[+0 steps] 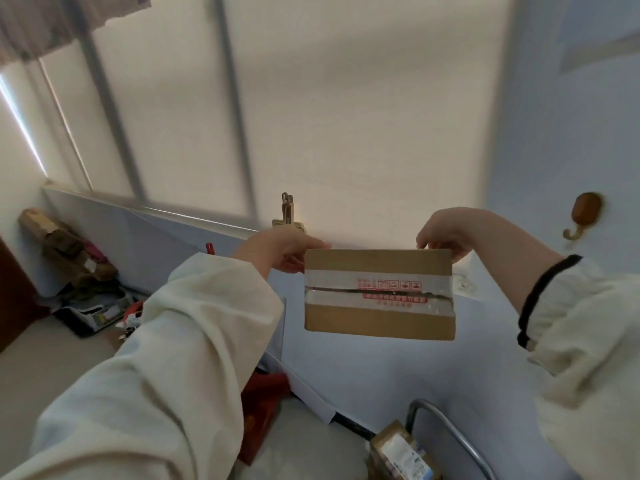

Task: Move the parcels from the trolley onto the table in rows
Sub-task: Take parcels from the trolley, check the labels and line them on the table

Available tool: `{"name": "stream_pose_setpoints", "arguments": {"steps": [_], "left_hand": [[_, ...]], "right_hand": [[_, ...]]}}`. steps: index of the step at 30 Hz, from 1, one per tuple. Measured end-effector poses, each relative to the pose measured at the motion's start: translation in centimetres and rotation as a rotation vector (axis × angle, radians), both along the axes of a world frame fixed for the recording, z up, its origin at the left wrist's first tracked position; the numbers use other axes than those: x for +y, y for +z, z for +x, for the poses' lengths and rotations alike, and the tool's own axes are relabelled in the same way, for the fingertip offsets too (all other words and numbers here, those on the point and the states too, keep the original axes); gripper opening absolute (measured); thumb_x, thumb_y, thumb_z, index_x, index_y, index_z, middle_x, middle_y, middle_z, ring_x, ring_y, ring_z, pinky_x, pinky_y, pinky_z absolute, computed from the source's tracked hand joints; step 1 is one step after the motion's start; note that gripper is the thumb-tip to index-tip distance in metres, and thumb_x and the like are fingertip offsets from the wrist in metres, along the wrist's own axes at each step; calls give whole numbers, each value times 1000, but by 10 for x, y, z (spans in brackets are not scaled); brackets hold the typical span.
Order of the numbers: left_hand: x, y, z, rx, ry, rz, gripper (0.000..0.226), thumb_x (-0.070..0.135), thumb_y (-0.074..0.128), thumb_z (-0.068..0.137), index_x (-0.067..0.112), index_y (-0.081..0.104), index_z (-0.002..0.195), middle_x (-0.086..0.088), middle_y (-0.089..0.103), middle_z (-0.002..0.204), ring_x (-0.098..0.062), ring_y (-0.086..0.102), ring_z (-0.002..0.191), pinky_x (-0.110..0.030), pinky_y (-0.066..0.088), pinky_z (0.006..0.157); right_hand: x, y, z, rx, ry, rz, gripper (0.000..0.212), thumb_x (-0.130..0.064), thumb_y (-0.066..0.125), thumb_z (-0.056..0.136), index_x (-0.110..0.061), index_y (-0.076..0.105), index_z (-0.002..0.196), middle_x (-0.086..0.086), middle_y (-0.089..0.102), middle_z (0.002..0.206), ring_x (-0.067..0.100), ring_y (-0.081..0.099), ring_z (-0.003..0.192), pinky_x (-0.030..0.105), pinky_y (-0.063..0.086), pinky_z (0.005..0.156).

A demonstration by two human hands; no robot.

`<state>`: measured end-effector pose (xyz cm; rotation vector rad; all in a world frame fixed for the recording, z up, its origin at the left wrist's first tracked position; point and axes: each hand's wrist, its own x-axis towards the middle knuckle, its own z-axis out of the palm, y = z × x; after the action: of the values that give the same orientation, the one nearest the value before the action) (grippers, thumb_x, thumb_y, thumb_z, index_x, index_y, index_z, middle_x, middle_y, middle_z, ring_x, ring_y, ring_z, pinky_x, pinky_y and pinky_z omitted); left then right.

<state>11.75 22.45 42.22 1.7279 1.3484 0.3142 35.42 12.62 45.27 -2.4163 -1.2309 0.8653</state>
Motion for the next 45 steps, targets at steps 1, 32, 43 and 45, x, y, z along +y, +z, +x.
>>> {"name": "stream_pose_setpoints", "arguments": {"steps": [1,32,43,45], "left_hand": [[-2,-3,0,3,-2,7,32,43,69,81,12,62,85,3,57,52,-7,51,41,-21,45,54],[-95,-111,-37,-237,-25,1429,28,12,79,65,-10,66,76,-23,68,85,-29,69,70,-28,57,62],[-95,-111,-39,-210,-36,1377,32,19,76,66,-9,66,81,-21,68,88,-28,69,72,-24,54,64],[-94,-107,-35,-218,-50,1385,31,19,75,66,-7,66,82,-18,69,87,-25,69,72,-17,50,66]], "right_hand": [[-1,-3,-1,4,-4,3,24,-11,51,92,7,54,107,15,55,72,22,56,52,23,49,39],[-91,-150,-56,-230,-260,1247,36,14,74,64,2,50,88,22,59,85,23,47,72,13,29,57],[-98,-152,-60,-221,-264,1205,36,10,74,67,-1,49,90,19,58,88,22,48,77,16,32,58],[-101,-148,-56,-216,-271,1178,36,7,75,69,-3,49,92,13,56,89,21,48,77,18,33,59]]}}
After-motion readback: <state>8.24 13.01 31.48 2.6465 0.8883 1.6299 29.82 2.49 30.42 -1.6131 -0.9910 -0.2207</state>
